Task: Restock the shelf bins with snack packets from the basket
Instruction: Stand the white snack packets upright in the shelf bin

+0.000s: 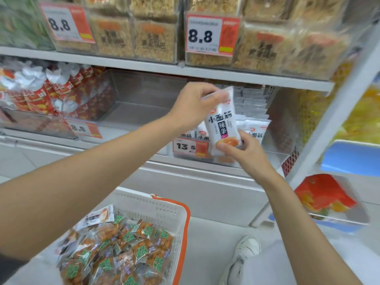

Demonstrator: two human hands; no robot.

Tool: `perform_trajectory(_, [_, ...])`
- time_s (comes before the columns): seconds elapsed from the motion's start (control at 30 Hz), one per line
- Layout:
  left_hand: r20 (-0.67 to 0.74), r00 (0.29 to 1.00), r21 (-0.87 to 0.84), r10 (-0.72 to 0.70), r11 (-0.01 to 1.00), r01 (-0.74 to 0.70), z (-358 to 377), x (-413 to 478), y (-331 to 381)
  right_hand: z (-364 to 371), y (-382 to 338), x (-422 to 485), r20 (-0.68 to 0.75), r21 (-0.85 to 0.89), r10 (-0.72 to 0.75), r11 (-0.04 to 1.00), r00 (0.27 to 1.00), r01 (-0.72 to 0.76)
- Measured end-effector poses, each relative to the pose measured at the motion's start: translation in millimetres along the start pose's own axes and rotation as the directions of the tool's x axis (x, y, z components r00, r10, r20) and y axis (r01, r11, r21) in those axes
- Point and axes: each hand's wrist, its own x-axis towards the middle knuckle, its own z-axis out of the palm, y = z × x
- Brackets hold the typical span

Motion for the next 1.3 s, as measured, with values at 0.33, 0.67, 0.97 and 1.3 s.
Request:
perform_trajectory(0.33, [0.294, 0.948, 0.184, 0.122, 0.966, -0.181, 69.4, 53.3, 29.3, -76.4, 22.9, 20.0, -0.399, -0.276, -0.063, 0.960, 0.915, -0.055])
perform_trajectory(0.67, [0.397, 0.918, 0.482, 0.002, 0.851, -0.210, 111.5, 58.2, -16.9, -77.8, 44.9, 34.2, -0.394, -0.398, 0.050, 0.891, 0.918, -0.219])
perform_trajectory(0.97, [0.248, 0.969, 0.552, -0.002, 0.822, -0.140, 111.7, 49.9, -43.0, -66.0, 55.6, 41.4, -0.413, -0.534, 0.060, 0.792, 0.909, -0.295])
perform_trajectory(1.3, [0.304, 0.951, 0.640, 0.053, 0.728, -0.245, 105.5, 27.7, -49.6, -66.9, 70.6, 50.0, -0.478, -0.573, -0.014, 0.763, 0.878, -0.299])
